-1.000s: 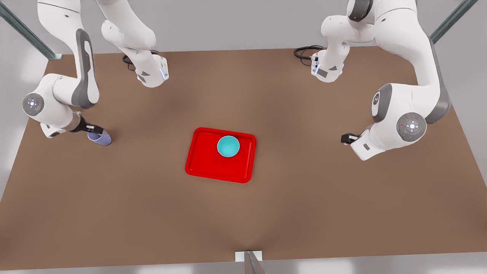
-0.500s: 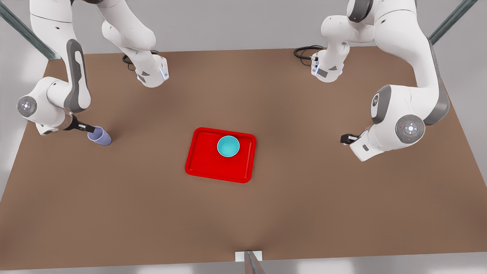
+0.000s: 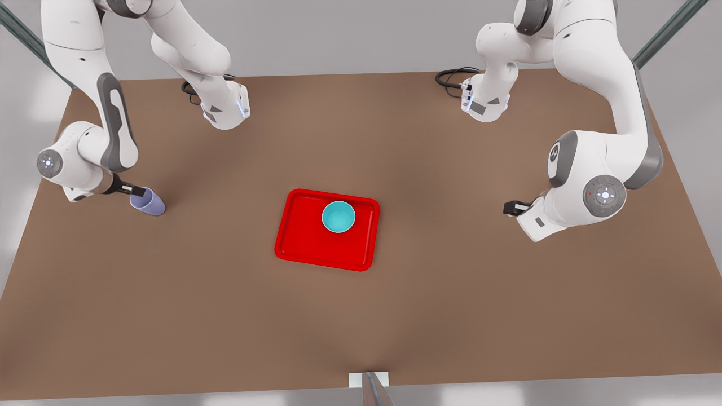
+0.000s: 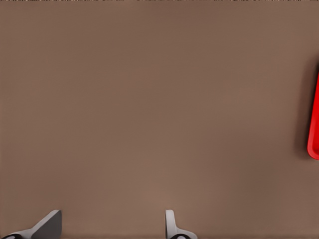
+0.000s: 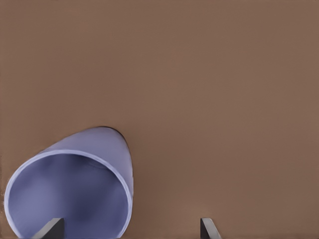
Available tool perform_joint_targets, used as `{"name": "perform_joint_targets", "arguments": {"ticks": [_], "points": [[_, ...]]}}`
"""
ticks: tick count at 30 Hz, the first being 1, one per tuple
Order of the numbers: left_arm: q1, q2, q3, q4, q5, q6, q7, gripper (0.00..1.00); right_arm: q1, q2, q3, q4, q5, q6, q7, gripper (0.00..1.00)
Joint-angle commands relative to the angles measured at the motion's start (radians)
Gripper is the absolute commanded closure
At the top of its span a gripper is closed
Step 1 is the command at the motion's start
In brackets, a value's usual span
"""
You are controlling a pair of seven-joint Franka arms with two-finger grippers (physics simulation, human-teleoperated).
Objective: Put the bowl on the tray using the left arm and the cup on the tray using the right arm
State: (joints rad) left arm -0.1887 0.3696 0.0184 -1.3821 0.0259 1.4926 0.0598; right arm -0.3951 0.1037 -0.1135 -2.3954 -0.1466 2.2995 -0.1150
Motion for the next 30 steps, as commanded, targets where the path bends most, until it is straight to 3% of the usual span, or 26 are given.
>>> {"name": "perform_joint_targets", "arguments": {"ticks": [1,4,5,7,9,10,30], "points": [[0.0,0.0,0.0,0.0,0.0,0.0,0.0,0.0,-0.004,0.001,0.0,-0.002,0.001,0.001,0.0,0.0],[0.0,0.0,0.0,0.0,0.0,0.0,0.0,0.0,-0.004,0.013,0.005,-0.044,0.005,0.087,0.0,0.03],[0.0,0.0,0.0,0.0,0.0,0.0,0.0,0.0,-0.005,0.016,0.003,-0.051,0.005,0.1,0.0,0.1],[0.0,-0.001,0.0,0.002,-0.001,0.0,0.0,0.0,-0.005,0.022,0.003,-0.051,0.005,0.1,0.0,0.32],[0.0,-0.001,0.0,0.0,0.0,0.0,0.0,0.0,-0.007,0.022,0.005,-0.048,0.005,0.101,-0.002,0.72],[0.0,0.0,0.0,0.0,0.0,0.0,0.002,0.0,-0.007,0.024,0.003,-0.047,0.005,0.101,-0.002,0.79],[0.0,0.008,0.0,0.003,-0.007,0.002,0.002,0.0,-0.005,0.024,0.041,0.036,0.004,0.043,-0.023,0.79]]}}
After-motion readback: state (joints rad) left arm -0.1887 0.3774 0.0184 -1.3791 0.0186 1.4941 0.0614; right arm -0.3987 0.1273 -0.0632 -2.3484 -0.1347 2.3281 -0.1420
